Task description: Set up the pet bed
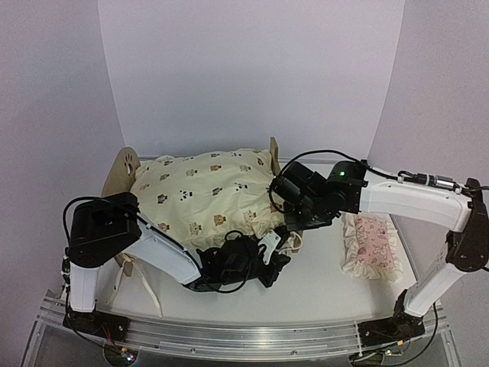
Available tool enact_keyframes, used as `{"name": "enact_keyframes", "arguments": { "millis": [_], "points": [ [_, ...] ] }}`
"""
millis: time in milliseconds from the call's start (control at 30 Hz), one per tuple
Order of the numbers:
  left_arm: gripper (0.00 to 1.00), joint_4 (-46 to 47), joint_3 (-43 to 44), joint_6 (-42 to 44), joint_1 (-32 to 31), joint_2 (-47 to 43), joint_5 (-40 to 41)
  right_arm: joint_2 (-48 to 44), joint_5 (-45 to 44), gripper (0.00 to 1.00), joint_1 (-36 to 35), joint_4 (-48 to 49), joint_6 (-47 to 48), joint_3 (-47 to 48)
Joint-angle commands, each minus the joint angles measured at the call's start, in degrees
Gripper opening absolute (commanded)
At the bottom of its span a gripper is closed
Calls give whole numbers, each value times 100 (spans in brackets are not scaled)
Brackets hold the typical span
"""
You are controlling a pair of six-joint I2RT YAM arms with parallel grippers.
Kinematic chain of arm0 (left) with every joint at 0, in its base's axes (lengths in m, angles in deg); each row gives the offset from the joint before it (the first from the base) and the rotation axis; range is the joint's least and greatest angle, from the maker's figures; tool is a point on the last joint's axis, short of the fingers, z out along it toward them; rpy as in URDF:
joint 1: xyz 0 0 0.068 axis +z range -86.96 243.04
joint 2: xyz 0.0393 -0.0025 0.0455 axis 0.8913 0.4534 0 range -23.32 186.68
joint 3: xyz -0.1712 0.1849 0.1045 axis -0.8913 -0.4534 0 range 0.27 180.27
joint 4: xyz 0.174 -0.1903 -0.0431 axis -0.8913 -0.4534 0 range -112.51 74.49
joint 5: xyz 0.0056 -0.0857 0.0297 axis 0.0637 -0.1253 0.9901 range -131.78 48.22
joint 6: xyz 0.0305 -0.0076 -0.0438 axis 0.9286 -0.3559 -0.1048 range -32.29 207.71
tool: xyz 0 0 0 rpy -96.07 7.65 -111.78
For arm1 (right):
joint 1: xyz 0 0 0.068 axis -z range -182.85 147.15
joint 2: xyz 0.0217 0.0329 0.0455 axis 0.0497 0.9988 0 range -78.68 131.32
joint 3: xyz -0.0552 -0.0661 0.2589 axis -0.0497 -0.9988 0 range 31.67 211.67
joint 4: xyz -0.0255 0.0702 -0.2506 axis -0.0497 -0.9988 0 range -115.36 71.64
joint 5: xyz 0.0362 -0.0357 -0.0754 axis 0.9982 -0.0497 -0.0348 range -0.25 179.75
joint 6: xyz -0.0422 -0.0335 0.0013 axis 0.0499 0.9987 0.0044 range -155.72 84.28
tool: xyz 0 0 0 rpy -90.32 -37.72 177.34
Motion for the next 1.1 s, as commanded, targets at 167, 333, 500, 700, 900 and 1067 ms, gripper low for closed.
{"name": "enact_keyframes", "arguments": {
  "millis": [167, 333, 500, 700, 900, 1067],
  "points": [
    [0, -1123, -27, -1075, 157, -941, -1460, -34, -431, 0, 131, 677, -97, -580],
    [0, -1678, 19, -1260, 264, -1115, -1931, -34, -367, 0, 226, 1056, -168, -929],
    [0, -1940, 9, -1487, 418, -1111, -2511, 14, -404, 0, 379, 1343, -175, -1110],
    [0, -2150, 32, -1796, 467, -1218, -3138, 160, -235, 0, 637, 1845, -190, -1411],
    [0, -2382, 126, -1987, 466, -1372, -3590, 291, 201, 8, 915, 2265, -155, -1573],
    [0, -2563, 137, -2072, 468, -1527, -3708, 235, 371, 18, 1014, 2321, 20, -1547]
  ]
}}
